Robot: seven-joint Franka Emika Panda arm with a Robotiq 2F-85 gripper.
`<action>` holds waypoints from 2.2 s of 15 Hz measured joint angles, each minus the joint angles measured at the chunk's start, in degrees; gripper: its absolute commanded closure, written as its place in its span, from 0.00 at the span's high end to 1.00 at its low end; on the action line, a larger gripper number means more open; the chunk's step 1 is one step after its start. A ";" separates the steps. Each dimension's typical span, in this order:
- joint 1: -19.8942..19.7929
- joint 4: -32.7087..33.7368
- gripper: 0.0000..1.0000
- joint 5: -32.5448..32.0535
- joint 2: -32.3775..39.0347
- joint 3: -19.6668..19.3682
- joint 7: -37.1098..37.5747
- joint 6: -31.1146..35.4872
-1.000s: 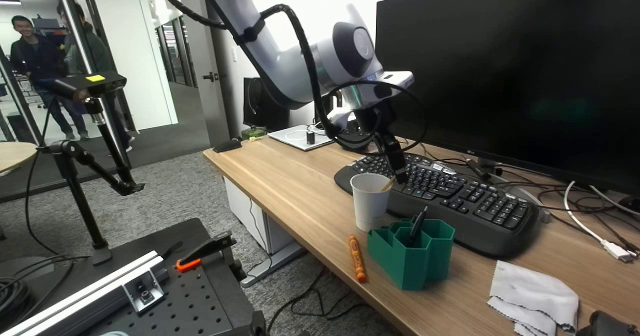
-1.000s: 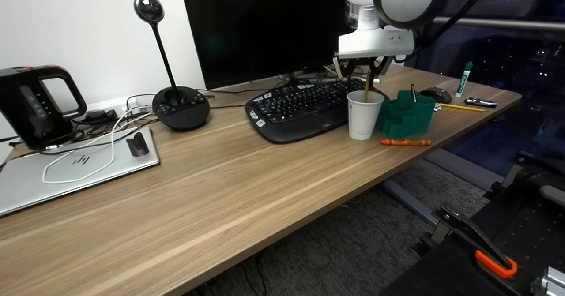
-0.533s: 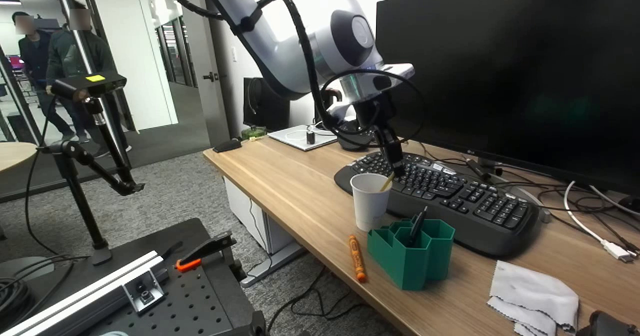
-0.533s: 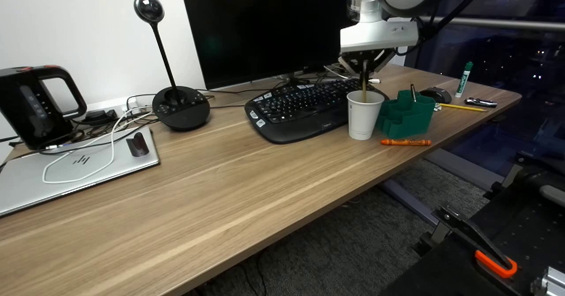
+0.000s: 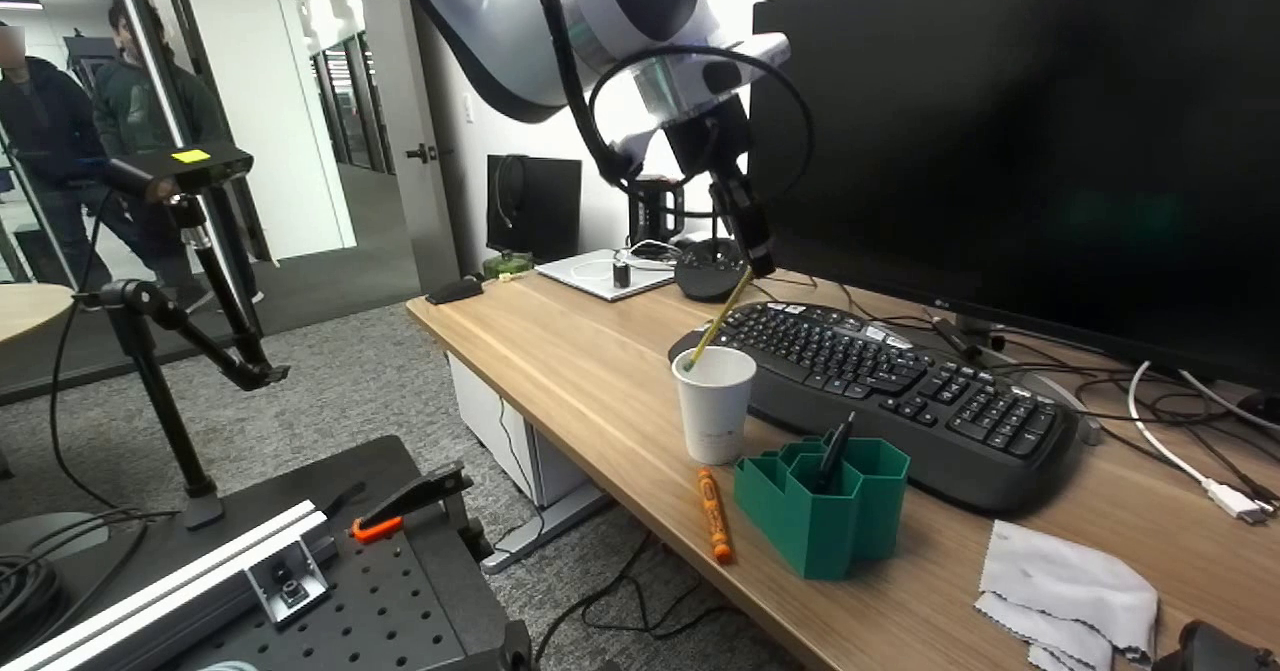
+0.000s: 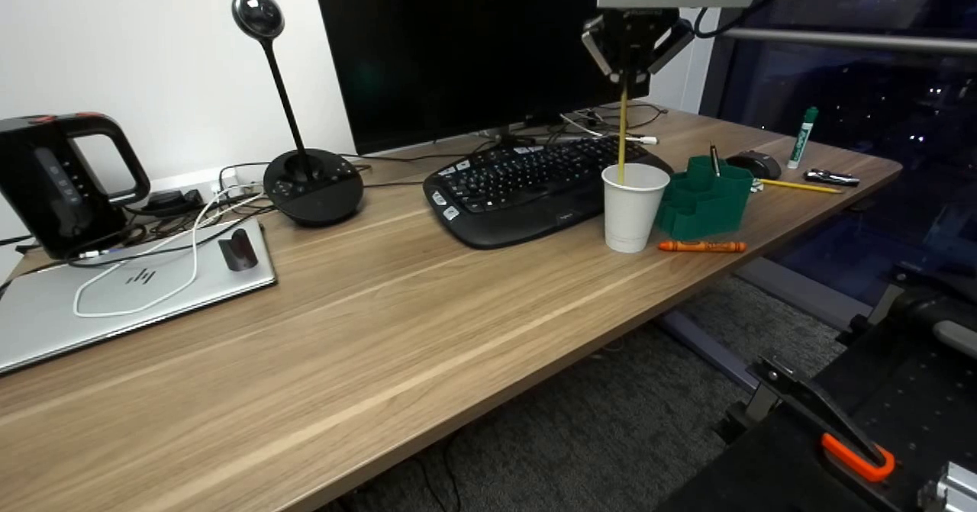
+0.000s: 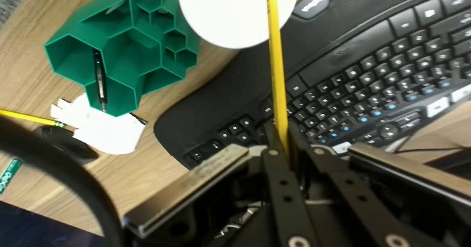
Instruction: Take the pencil out of the white cup
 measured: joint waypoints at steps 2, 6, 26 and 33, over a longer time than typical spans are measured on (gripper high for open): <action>0.19 -3.37 0.02 -1.12 -4.08 0.99 0.04 3.74; 1.08 -10.18 0.02 -7.94 -10.41 1.31 0.45 11.35; 2.00 -18.74 0.02 -63.49 -7.81 -0.88 21.40 21.63; 0.93 -12.24 0.02 -88.56 -4.20 0.33 46.61 24.99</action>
